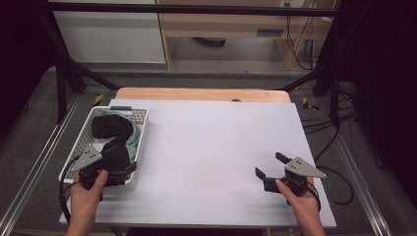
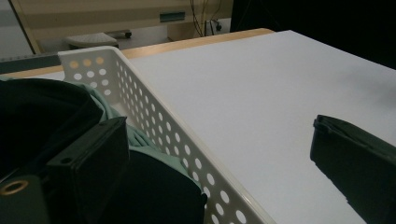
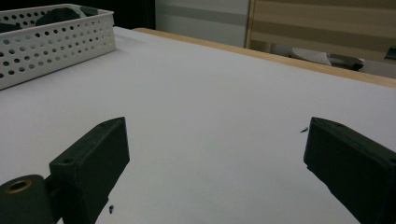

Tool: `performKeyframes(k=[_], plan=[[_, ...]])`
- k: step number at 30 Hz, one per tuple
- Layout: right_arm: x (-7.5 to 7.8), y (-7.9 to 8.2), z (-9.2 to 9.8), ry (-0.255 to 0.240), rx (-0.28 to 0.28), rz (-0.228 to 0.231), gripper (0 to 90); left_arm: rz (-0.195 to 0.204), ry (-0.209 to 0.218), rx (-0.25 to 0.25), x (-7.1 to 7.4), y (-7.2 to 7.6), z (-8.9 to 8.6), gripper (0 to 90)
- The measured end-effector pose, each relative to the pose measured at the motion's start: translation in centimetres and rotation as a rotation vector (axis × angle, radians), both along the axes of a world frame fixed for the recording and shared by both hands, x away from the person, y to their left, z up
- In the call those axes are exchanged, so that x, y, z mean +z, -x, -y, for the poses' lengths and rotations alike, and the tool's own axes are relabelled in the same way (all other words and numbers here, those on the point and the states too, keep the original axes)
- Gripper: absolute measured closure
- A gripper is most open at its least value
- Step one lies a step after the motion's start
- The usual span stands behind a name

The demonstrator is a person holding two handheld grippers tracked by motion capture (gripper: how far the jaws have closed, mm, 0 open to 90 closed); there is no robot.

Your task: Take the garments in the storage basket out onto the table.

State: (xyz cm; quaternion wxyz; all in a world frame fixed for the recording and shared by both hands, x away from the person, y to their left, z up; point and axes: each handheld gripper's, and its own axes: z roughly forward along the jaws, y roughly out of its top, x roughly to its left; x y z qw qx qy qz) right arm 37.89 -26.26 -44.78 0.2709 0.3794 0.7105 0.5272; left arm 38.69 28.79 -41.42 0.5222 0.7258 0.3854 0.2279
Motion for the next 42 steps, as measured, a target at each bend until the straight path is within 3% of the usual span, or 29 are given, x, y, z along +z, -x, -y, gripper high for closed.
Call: performKeyframes(k=[10, 17, 21, 22, 23, 25, 27, 28, 29, 34, 37, 39, 42], plan=[[0.0, 0.0, 0.1, -0.002, -0.002, 0.002, 6.8, -0.001, -0.006, 0.016, 0.1, 0.0, 0.0, 4.9], [0.1, 0.0, -0.2, 0.01, -0.004, 0.004, 6.8, 0.016, -0.017, 0.019, 1.6, 0.3, 0.8, 4.4], [0.0, 0.1, -0.4, 0.015, 0.002, 0.002, 6.7, 0.014, -0.065, 0.047, 3.3, -0.3, 1.6, 4.6], [0.0, 0.2, -0.4, 0.017, 0.002, 0.0, 6.7, 0.016, -0.103, 0.087, 4.2, -0.9, 1.8, 4.8], [0.0, 0.2, -0.4, 0.017, 0.002, 0.0, 6.7, 0.016, -0.103, 0.087, 4.2, -0.9, 1.8, 4.8], [-0.1, 0.2, -0.4, 0.019, 0.003, -0.005, 6.6, 0.01, -0.102, 0.135, 5.1, -2.0, 1.6, 5.1], [-0.1, 0.3, -0.1, 0.01, -0.005, -0.009, 6.6, -0.033, -0.095, 0.178, 6.4, -4.0, 0.8, 5.9], [-0.1, 0.3, 0.0, 0.008, -0.004, -0.008, 6.6, -0.033, -0.095, 0.178, 6.4, -4.0, 0.8, 6.2], [-0.1, 0.3, 0.1, 0.008, -0.004, -0.008, 6.6, -0.052, -0.114, 0.199, 7.1, -5.2, 0.2, 6.6], [-0.2, 0.0, 0.1, -0.001, -0.01, -0.031, 6.8, -0.091, -0.147, 0.219, 7.8, -7.3, -1.2, 9.7], [-0.3, -0.1, 0.1, 0.003, -0.009, -0.032, 6.8, -0.13, -0.18, 0.239, 7.2, -8.7, -2.3, 10.6], [-0.3, 0.0, 0.0, 0.009, -0.008, -0.037, 6.8, -0.178, -0.209, 0.241, 6.2, -9.6, -2.7, 9.5], [-0.3, 0.1, 0.0, 0.008, -0.007, -0.037, 6.8, -0.202, -0.232, 0.235, 5.6, -10.1, -2.7, 8.7]])
